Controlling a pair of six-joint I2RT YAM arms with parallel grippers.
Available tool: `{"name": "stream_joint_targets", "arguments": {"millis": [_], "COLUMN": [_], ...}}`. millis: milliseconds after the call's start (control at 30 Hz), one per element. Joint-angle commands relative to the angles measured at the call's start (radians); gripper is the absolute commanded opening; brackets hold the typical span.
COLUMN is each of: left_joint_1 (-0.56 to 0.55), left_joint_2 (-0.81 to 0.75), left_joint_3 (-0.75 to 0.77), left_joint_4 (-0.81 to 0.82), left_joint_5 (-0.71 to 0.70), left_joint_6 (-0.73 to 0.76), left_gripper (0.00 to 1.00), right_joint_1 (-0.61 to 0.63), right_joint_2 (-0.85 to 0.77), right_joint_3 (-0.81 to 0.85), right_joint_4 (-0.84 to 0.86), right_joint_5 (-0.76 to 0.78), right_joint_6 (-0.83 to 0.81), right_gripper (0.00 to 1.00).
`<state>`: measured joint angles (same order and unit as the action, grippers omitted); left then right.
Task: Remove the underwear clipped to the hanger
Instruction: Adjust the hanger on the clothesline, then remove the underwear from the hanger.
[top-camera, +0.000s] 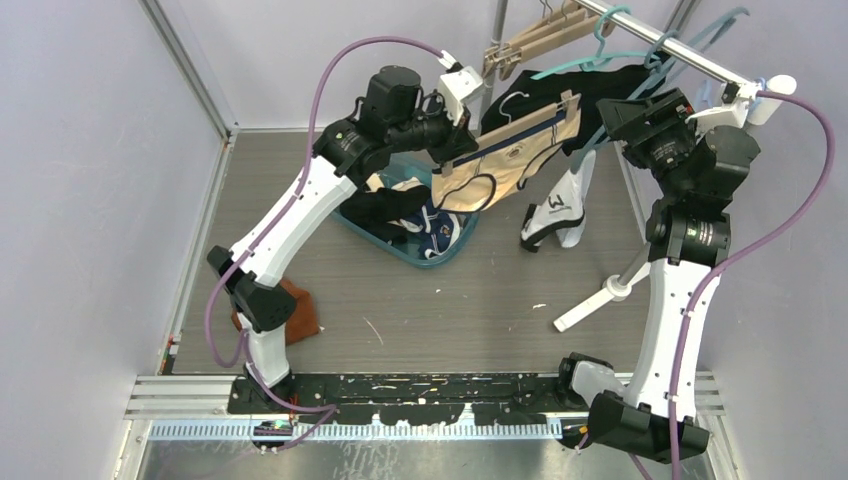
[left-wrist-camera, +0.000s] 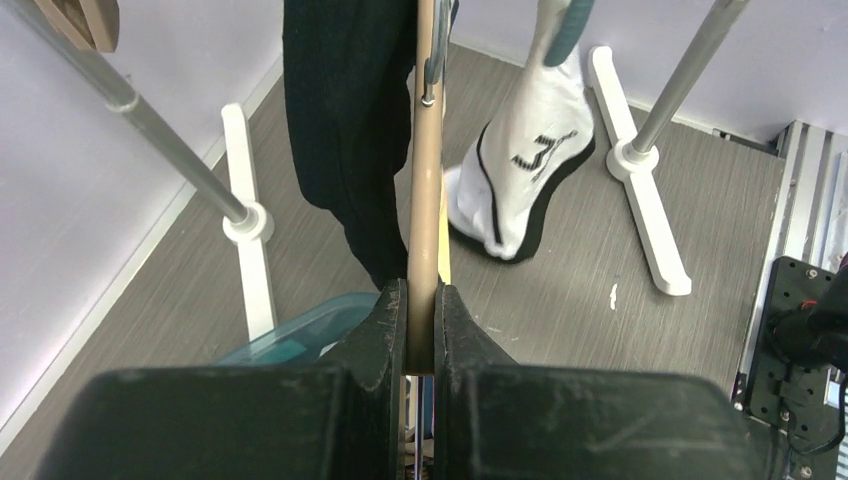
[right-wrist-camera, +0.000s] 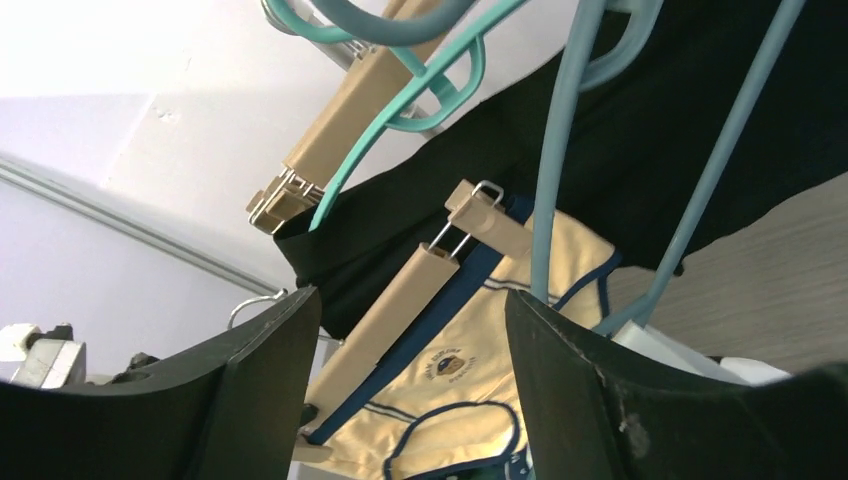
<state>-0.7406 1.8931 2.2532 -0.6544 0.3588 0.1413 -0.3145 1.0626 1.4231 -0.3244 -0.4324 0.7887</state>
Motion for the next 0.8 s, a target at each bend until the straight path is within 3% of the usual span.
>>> {"name": "stream_joint_targets", "arguments": {"millis": [0, 467, 567, 767], "left_joint_1": [0.010, 0.010, 0.010, 0.009], "left_joint_2": [-0.114, -0.296, -0.335, -0.401], "left_joint_3": [-0.039, -0.302, -0.350, -0.394], "left_joint_4": [0.036, -0.017, -0.045, -0.163], "left_joint_5": [-0.014, 0.015, 0.023, 0.038], "left_joint_6": [0.036, 0.130, 0.164, 0.217], "left_gripper": [0.00, 0.00, 0.00, 0.00], "right_joint_1": [-0.012, -0.011, -0.011, -0.012], "right_joint_2": [-0.053, -0.086, -0.109, -0.160], "right_joint_3": [0.030, -0.054, -0.066, -0.072], "right_joint_4": [0.029, -0.006, -0.029, -0.178], "right_joint_5": [-0.013, -0.283, -0.361, -0.583], "right_joint_6": [-0.150, -0.376, -0.484, -0.883], "right_gripper": [0.76, 0.82, 0.81, 0.81]}}
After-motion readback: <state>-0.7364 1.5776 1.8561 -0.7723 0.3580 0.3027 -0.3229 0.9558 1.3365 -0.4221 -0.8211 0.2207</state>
